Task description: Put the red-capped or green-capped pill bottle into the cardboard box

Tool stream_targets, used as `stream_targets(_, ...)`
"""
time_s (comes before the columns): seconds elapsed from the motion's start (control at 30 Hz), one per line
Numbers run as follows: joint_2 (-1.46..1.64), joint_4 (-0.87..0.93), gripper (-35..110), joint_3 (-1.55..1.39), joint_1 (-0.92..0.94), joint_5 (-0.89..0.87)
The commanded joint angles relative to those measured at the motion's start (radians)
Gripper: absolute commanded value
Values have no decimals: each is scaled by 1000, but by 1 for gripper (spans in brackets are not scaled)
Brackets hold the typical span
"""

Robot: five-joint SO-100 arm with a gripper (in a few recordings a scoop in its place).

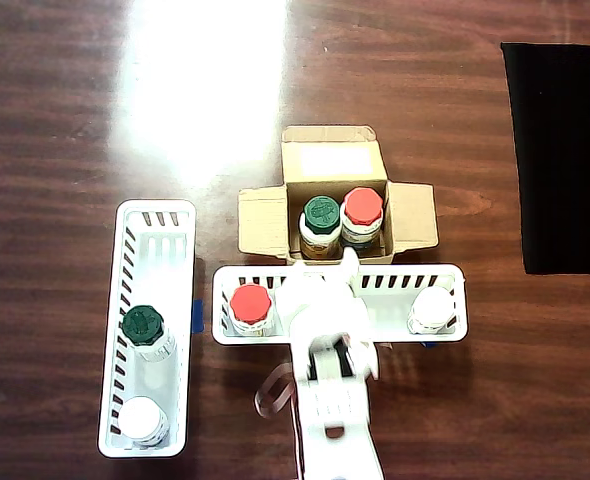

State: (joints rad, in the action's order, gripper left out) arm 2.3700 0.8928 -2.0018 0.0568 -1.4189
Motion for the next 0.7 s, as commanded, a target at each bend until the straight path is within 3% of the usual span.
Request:
stream_targets(0.0,249,72,13,-86,80,-63)
stream_targets(0.1,348,61,-5,-201,115,-87)
stream_targets(0.3,617,3,2,-482,100,-91)
stream_targets(0.67,950,-6,0,-848,34,-91)
